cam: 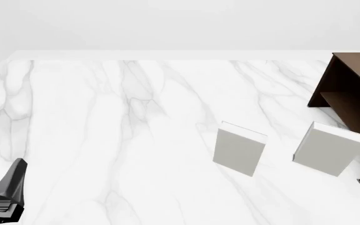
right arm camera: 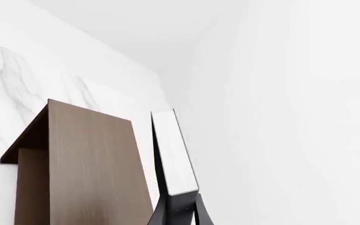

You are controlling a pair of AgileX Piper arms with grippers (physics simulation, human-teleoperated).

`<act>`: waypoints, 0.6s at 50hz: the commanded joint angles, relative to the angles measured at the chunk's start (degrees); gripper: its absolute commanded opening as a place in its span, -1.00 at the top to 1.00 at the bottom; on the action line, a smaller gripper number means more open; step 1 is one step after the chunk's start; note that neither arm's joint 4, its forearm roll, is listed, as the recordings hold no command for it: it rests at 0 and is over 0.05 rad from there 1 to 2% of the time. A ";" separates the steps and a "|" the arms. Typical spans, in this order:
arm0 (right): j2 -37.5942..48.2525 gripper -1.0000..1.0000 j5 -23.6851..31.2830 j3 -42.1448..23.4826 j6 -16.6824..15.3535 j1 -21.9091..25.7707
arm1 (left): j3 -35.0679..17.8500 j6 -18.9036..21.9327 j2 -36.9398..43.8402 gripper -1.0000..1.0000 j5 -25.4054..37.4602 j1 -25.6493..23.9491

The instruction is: Pick up the book on the left and place it on top of the shelf.

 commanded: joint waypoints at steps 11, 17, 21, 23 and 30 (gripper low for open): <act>3.91 1.00 -2.30 -2.33 0.62 0.11 | 0.00 0.00 0.00 -1.00 0.00 0.00; 5.39 1.00 -3.05 -2.49 0.49 0.32 | 0.00 0.00 0.00 -1.00 0.00 0.00; 6.35 1.00 -3.46 -2.61 0.36 0.40 | 0.00 0.00 0.00 -1.00 0.00 0.00; 6.50 1.00 -3.57 -2.60 0.36 0.44 | 0.00 0.00 0.00 -1.00 0.00 0.00; 8.29 1.00 -4.59 -2.47 0.22 0.54 | 0.00 0.00 0.00 -1.00 0.00 0.00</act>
